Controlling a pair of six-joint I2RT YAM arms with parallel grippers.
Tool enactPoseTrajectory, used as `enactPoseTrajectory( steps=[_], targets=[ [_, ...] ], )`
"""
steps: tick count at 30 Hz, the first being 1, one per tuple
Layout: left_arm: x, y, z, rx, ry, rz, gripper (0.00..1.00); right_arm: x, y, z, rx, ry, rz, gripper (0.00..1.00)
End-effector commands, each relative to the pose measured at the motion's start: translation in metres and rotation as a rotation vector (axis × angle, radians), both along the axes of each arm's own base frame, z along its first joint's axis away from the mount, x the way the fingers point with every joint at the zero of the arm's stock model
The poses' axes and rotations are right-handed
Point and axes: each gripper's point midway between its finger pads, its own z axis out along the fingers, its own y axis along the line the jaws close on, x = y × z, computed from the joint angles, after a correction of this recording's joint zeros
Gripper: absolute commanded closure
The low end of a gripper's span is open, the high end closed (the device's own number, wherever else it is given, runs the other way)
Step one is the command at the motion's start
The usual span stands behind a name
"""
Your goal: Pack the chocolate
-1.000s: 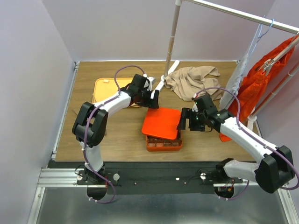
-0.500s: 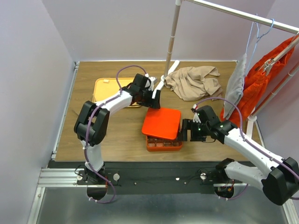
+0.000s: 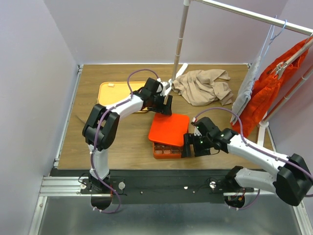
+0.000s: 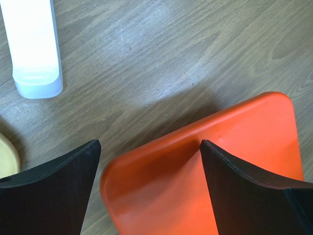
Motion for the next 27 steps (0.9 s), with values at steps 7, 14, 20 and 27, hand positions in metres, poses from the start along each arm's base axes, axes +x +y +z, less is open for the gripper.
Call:
enactPoseTrajectory(
  steps=[7,14,20,27],
  targets=[
    [-0.028,0.004,-0.003,-0.006,0.032,-0.054,0.08,0.026,0.008,-0.017,-0.052,-0.023,-0.096,0.11],
    [-0.039,0.011,0.002,-0.01,0.028,-0.05,0.08,0.04,0.022,-0.014,-0.007,-0.035,-0.144,0.2],
    [-0.044,0.012,0.015,-0.031,0.021,-0.047,0.08,0.053,0.019,-0.011,-0.029,-0.076,-0.197,0.22],
    [-0.059,0.018,0.01,-0.032,0.049,-0.057,0.08,0.068,0.022,-0.008,-0.045,-0.095,-0.249,0.22]
  ],
)
